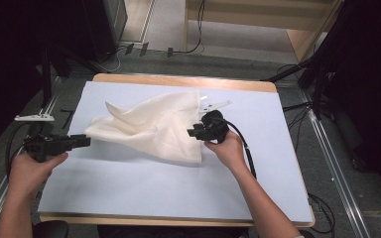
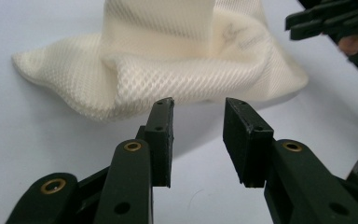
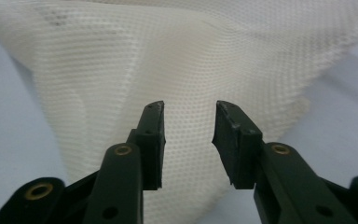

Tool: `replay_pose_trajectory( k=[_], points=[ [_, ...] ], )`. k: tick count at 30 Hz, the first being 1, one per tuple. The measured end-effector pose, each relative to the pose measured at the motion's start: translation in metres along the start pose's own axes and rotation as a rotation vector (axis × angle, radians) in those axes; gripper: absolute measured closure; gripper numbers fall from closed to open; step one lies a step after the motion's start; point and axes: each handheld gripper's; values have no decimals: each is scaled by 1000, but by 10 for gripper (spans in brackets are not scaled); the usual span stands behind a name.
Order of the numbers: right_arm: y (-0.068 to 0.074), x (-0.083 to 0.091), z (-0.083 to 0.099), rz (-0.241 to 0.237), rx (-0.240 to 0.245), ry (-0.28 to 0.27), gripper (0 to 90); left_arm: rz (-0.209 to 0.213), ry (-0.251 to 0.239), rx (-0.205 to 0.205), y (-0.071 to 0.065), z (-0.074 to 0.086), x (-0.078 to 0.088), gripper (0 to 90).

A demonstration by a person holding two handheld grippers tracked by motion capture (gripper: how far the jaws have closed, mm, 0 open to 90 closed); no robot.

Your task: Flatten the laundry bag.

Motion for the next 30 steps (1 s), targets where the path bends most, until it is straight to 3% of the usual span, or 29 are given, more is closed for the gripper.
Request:
replay_pose_trajectory(
  k=[3, 8, 14, 16, 18, 19, 25, 30],
  points=[
    [-13, -2, 2, 22, -40, -2, 584, -25, 2, 4, 2, -3, 4, 609],
    [-28, -17, 2, 38, -55, -10, 524, -83, -6, 28, 11, -4, 6, 575],
    [-44, -36, 0, 34, -124, -29, 532, -74, 3, 41, 18, -4, 0, 572],
    [-46, -40, -3, 4, -157, -23, 617, -72, 14, 39, 19, -3, -3, 571],
    [-43, -42, -5, -6, -139, -4, 823, -69, 21, 38, 20, -3, -6, 571],
    [-42, -41, -6, -10, -137, -4, 855, -69, 25, 38, 20, -2, -7, 571],
    [-30, -11, -8, -45, -123, -7, 867, -68, 29, 32, 17, -3, -9, 571],
    [-23, 26, 8, -56, -89, -25, 863, -63, 40, 18, 13, -5, -14, 570]
  ],
)
Point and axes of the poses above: each handheld gripper's, and its own axes: x roughly backward along the jaws, z roughly out of its underside, y roughly to its left, and after that the axes turned 6 degrees about -x, right-handed
